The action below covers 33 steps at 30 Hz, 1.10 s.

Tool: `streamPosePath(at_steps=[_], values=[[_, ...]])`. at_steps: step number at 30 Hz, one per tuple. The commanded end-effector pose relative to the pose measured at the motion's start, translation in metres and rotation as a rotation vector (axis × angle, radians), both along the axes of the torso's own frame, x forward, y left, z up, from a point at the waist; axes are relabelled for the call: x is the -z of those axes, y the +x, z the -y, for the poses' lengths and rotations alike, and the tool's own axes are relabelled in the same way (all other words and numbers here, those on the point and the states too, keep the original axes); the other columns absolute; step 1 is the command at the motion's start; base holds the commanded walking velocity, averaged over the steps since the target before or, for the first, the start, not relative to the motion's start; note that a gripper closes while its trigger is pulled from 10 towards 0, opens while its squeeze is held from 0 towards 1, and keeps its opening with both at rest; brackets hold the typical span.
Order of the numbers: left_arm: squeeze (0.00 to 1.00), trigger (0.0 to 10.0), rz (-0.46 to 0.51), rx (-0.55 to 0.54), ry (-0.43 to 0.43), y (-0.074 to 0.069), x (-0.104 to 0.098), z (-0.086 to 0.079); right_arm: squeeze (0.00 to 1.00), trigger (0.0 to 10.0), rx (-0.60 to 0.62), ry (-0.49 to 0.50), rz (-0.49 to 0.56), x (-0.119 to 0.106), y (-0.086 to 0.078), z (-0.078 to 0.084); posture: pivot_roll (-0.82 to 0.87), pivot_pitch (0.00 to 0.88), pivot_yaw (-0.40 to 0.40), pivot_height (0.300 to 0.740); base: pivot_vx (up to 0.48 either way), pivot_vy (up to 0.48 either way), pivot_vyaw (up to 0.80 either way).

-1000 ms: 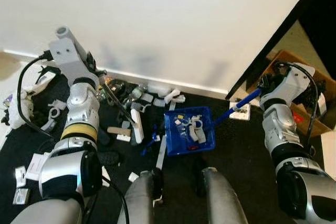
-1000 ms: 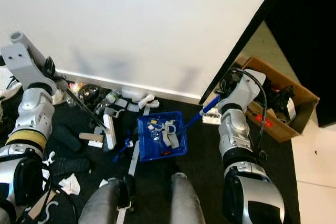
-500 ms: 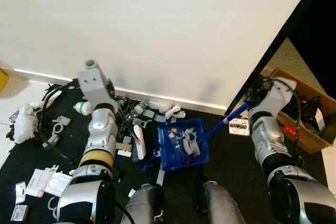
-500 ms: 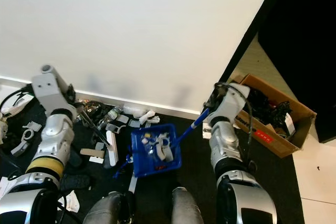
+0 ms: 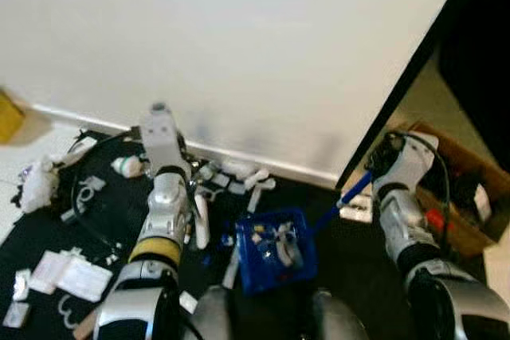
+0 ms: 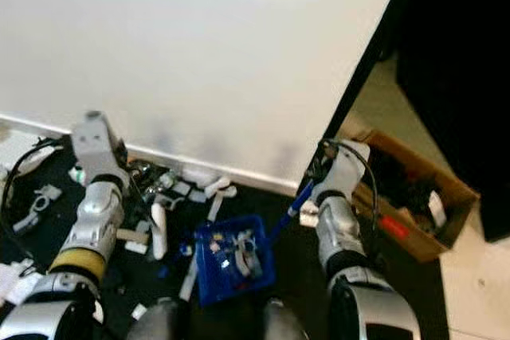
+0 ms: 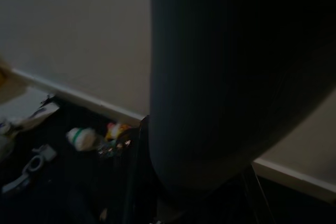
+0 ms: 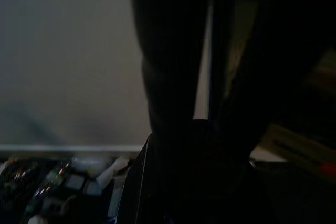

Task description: Sweep floor

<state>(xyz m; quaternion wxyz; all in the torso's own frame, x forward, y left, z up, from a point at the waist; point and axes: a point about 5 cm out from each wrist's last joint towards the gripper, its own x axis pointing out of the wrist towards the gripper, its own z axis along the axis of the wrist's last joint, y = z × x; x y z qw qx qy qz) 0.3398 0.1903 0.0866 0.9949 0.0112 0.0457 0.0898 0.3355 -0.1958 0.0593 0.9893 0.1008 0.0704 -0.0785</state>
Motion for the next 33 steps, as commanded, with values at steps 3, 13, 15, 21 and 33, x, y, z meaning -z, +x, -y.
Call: streamPosePath(at_steps=[3, 13, 15, 21, 33], values=[[0.00, 10.0, -0.044, 0.001, -0.028, -0.004, 0.009, 0.005, 0.00, 10.0, 0.010, 0.001, 0.019, -0.002, 0.000, 0.001, 0.03, 0.103, -0.028, 0.740, 0.000, 0.000, 0.00], [0.00, 10.0, -0.053, 0.079, 0.108, -0.006, 0.008, -0.002, 0.00, 10.0, 0.044, -0.033, 0.034, -0.009, 0.004, 0.006, 0.04, 0.116, -0.034, 0.740, 0.000, 0.000, 0.00], [0.00, 10.0, -0.033, 0.083, 0.121, -0.006, 0.005, -0.003, 0.00, 10.0, 0.071, -0.039, 0.024, -0.008, 0.003, 0.009, 0.04, 0.117, -0.034, 0.740, 0.000, 0.000, 0.00], [0.00, 10.0, 0.044, 0.125, 0.165, -0.004, -0.011, -0.003, 0.00, 10.0, 0.128, -0.030, 0.010, -0.006, 0.002, 0.013, 0.05, 0.122, -0.033, 0.740, 0.000, 0.000, 0.00], [0.00, 10.0, 0.013, 0.127, 0.128, 0.001, -0.014, -0.002, 0.00, 10.0, 0.164, -0.003, -0.002, -0.001, -0.003, 0.016, 0.04, 0.136, -0.021, 0.740, 0.000, 0.000, 0.00]])
